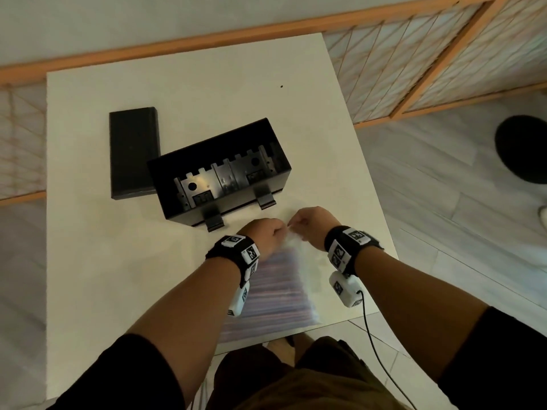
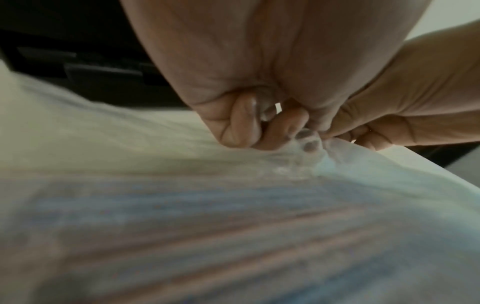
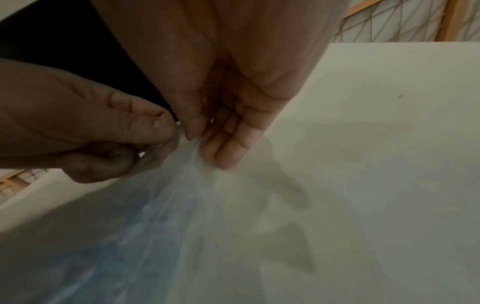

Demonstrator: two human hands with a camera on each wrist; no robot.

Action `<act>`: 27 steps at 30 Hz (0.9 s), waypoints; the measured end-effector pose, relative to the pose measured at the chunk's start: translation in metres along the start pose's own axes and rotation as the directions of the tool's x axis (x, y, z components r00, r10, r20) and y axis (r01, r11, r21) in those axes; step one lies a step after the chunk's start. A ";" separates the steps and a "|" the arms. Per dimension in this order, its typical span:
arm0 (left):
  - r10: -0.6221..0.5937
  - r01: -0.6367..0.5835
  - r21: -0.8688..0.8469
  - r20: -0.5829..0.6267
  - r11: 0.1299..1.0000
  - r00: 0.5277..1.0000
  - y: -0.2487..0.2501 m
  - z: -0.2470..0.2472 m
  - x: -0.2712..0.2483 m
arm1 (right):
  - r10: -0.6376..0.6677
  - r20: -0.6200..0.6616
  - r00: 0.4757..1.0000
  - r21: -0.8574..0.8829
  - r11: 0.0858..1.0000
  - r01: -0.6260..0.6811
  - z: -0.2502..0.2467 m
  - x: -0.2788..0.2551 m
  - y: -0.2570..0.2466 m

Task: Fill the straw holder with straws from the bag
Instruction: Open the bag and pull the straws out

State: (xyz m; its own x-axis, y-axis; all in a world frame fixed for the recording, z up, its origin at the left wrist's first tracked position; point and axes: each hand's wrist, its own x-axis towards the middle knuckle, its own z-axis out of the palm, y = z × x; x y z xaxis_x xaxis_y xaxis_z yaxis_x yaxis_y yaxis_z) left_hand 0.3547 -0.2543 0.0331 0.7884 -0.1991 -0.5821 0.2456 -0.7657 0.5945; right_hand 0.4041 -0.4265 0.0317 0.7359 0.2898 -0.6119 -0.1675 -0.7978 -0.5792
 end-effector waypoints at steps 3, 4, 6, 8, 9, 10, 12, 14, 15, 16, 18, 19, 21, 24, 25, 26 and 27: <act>-0.007 0.003 0.101 0.043 0.995 0.999 -0.013 -0.014 -0.008 | 0.006 -0.019 1.000 0.013 1.000 -0.005 -0.006 -0.004 0.011; -0.027 0.022 0.122 0.040 0.992 0.999 -0.019 -0.020 -0.012 | 0.010 -0.024 1.000 0.025 1.000 -0.010 -0.008 -0.006 0.015; -0.045 0.042 0.166 0.015 0.985 0.999 -0.030 -0.033 -0.024 | 0.010 -0.040 0.999 0.054 0.999 -0.007 -0.012 -0.010 0.020; -0.038 0.040 0.217 -0.012 0.975 0.999 -0.039 -0.045 -0.039 | 0.005 -0.046 0.999 0.069 0.998 -0.002 -0.014 -0.014 0.022; -0.034 0.040 0.230 -0.030 0.972 0.999 -0.042 -0.051 -0.047 | 0.001 -0.048 0.999 0.074 0.997 0.003 -0.015 -0.015 0.022; -0.036 0.045 0.227 -0.045 0.973 0.998 -0.045 -0.057 -0.057 | -0.007 -0.047 0.999 0.077 0.997 0.010 -0.016 -0.016 0.021; -0.044 0.058 0.214 -0.072 0.975 0.996 -0.052 -0.067 -0.077 | -0.033 -0.050 0.998 0.077 0.996 0.037 -0.017 -0.018 0.018; -0.097 0.120 0.253 -0.103 0.960 0.990 -0.058 -0.076 -0.099 | -0.073 -0.055 0.996 0.056 0.995 0.076 -0.018 -0.020 0.014; -0.143 0.177 0.298 -0.131 0.938 0.981 -0.063 -0.079 -0.108 | -0.091 -0.054 0.994 0.041 0.995 0.093 -0.019 -0.022 0.011; -0.205 0.251 0.324 -0.169 0.912 0.964 -0.065 -0.082 -0.118 | -0.101 -0.057 0.993 0.028 0.994 0.103 -0.020 -0.024 0.009; -0.344 0.408 0.286 -0.249 0.867 0.905 -0.065 -0.087 -0.130 | -0.110 -0.060 0.992 0.032 0.993 0.112 -0.023 -0.028 0.005; -0.393 0.460 0.286 -0.263 0.840 0.881 -0.064 -0.087 -0.131 | -0.114 -0.058 0.992 0.032 0.993 0.116 -0.024 -0.029 0.003; -0.421 0.490 0.327 -0.261 0.808 0.869 -0.059 -0.084 -0.131 | -0.130 -0.063 0.990 0.002 0.991 0.130 -0.023 -0.034 -0.003; -0.379 0.448 0.259 -0.277 0.856 0.883 -0.048 -0.072 -0.124 | -0.146 -0.080 0.986 0.017 0.989 0.147 -0.022 -0.039 -0.011; -0.364 0.422 0.164 -0.294 0.892 0.884 -0.045 -0.067 -0.123 | -0.144 -0.070 0.987 0.031 0.989 0.147 -0.021 -0.041 -0.013; -0.357 0.387 0.041 -0.308 0.921 0.882 -0.041 -0.063 -0.124 | -0.135 -0.055 0.989 0.043 0.990 0.137 -0.021 -0.043 -0.015; -0.356 0.352 -0.073 -0.318 0.933 0.879 -0.038 -0.058 -0.124 | -0.114 -0.049 0.992 0.049 0.992 0.116 -0.021 -0.044 -0.016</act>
State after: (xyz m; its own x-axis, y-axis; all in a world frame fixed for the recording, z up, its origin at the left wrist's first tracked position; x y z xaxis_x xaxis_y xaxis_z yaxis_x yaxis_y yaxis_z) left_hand 0.2800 -0.1649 0.1145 0.7849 0.2923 -0.5464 0.5474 -0.7401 0.3905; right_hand 0.3879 -0.4377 0.0796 0.7812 0.3525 -0.5152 -0.1132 -0.7317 -0.6722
